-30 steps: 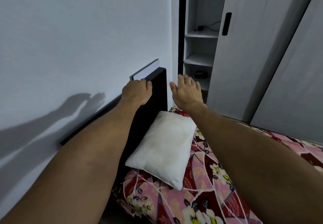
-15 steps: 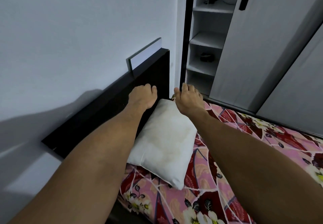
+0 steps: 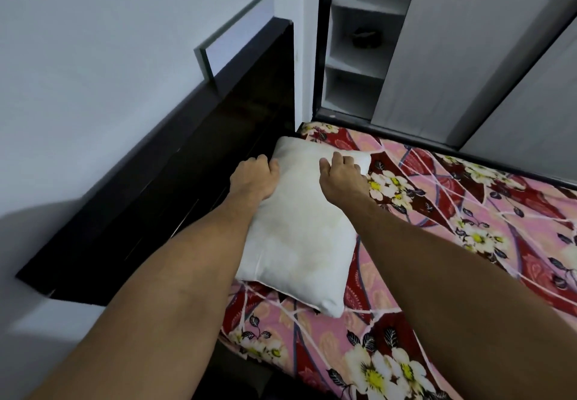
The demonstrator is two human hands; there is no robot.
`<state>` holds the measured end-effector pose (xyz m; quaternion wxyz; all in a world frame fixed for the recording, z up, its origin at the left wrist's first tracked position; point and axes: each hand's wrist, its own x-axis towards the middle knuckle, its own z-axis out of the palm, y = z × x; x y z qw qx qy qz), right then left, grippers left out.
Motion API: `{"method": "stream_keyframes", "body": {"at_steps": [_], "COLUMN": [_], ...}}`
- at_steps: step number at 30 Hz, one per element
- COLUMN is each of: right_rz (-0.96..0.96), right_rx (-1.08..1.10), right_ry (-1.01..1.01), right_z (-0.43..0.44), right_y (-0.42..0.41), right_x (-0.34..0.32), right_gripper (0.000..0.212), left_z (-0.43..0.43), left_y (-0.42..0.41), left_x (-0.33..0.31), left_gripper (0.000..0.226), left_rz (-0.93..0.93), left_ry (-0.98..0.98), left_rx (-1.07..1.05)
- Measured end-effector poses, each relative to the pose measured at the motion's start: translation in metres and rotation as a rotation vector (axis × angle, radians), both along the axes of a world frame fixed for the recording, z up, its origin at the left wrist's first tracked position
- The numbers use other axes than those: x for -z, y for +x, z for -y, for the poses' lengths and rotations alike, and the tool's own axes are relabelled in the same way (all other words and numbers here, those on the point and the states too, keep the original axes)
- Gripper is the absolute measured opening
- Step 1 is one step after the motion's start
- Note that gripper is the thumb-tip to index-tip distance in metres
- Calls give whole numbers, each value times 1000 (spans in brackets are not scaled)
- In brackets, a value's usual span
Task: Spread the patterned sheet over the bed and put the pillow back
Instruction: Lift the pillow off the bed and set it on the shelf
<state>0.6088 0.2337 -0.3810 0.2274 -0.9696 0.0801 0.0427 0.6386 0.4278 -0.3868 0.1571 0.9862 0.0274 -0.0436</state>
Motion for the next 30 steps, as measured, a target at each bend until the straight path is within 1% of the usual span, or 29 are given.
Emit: {"method": "stream_keyframes", "body": {"at_steps": [9,13,18,21,24,27,29,30], "right_rz": [-216,-268,-259,-266,-262,-261,-256,-256], "right_rx": [191,223,324,419,452,495,552,577], "right_ry": [93,92,81,113,130,180,223,237], "right_z": [-4,-3,4,8,10,11,14,16], "right_y": [17,18,23,26,29,34,37,38], "right_x": [106,152,194,212,230,243,252,258], "right_gripper": [42,43,55,47,45,42,47,53], "left_z": [-15,-25,-38,-38,-31,-24,-22,-21], "left_y": [49,64,79,83,89,94,95,96], "left_x": [90,134,186,208,227,245,257,262], "left_gripper": [52,51,50,51,53,59,64,68], "left_rz": [-130,-183,-237,-275,-309,-319,-312,-311], "left_ry": [-12,1,16,21,12,-23,-57,-77], "left_rx": [-1,-17,-66,-71,-68,-109,-157,-187]}}
